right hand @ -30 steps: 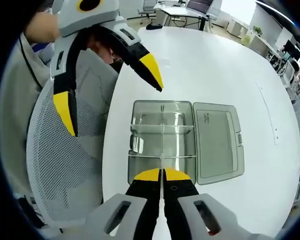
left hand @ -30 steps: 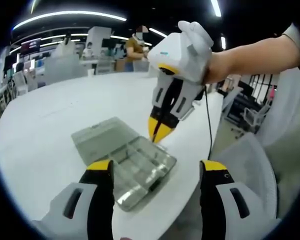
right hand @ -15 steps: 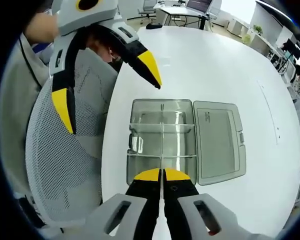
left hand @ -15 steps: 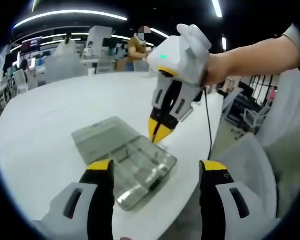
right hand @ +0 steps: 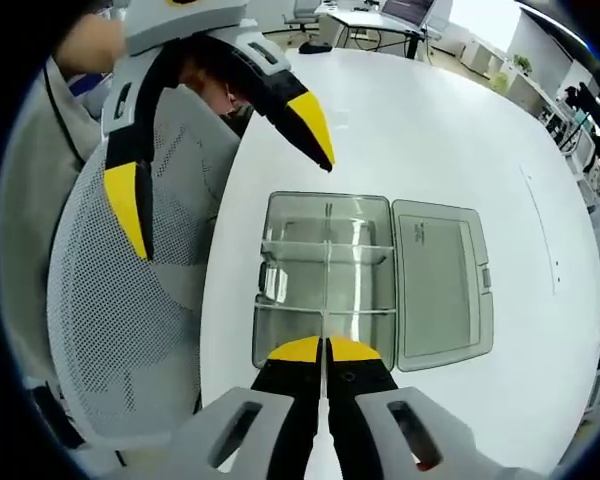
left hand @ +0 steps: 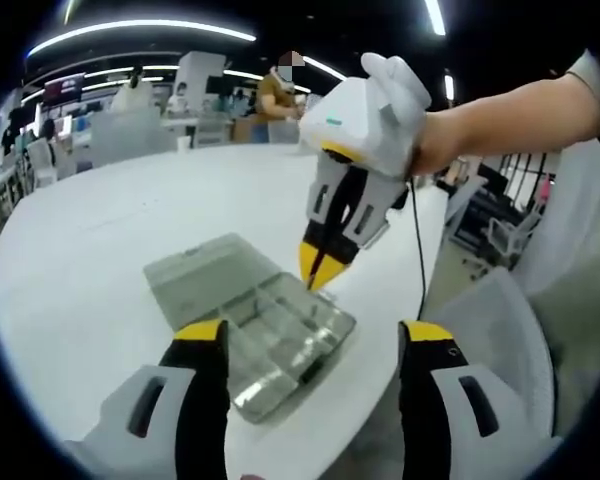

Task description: Insert the divider into the dual guide fixture by aligning both edges with the guide slots and pushing it downward to the bottom, including one-sided entry, uneven engagement, binding, and posture correction.

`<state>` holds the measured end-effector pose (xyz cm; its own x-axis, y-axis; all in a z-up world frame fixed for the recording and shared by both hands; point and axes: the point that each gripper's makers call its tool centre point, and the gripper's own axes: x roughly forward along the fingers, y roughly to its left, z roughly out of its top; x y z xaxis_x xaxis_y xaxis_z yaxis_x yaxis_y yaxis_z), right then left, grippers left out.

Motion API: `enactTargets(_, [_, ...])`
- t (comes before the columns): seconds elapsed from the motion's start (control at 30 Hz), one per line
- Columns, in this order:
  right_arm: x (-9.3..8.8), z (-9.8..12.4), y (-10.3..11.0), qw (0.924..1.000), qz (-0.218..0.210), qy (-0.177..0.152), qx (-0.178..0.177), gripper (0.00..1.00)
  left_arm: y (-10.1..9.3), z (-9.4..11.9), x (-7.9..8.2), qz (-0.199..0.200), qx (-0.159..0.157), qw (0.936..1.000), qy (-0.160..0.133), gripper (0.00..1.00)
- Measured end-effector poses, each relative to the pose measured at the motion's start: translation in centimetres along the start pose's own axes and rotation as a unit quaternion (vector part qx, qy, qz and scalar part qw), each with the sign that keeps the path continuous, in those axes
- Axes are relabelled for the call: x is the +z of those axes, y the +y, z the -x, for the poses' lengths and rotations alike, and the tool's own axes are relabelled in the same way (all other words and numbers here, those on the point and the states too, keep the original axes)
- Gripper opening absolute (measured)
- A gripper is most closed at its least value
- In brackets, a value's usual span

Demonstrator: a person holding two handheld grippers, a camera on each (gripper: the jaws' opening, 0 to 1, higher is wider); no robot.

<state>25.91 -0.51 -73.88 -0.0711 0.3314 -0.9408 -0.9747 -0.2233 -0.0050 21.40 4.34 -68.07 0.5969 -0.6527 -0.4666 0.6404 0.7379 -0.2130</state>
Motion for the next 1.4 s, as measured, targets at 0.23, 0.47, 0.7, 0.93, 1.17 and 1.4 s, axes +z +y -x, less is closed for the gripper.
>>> enactTargets(0.23, [-0.1,-0.2,0.0,1.0,-0.005,0.0,0.001,0.0,0.2,0.1,-0.1,0.001,0.001,1.0,0.0,0.67])
enactTargets(0.47, [-0.1,-0.4,0.1,1.0,-0.005,0.0,0.001,0.0,0.2,0.0,-0.1,0.0,0.0,1.0,0.0,0.67])
enactTargets(0.7, [-0.3,-0.7,0.1,1.0,-0.002,0.001,0.003,0.0,0.1,0.1,0.1,0.001,0.002,1.0,0.0,0.67])
enactTargets(0.93, [-0.3,-0.9,0.1,1.0,-0.002,0.002,0.004,0.0,0.0,0.3,0.2,0.002,0.003,1.0,0.0,0.67])
enactTargets(1.17, [-0.6,-1.2,0.0,1.0,-0.001,0.003,0.006,0.0,0.2,0.4,0.2,0.002,0.004,1.0,0.001,0.67])
enactTargets(1.4, [-0.7,-1.4,0.1,1.0,0.002,0.003,0.008,0.0,0.3,0.3,0.1,0.001,0.003,1.0,0.002,0.67])
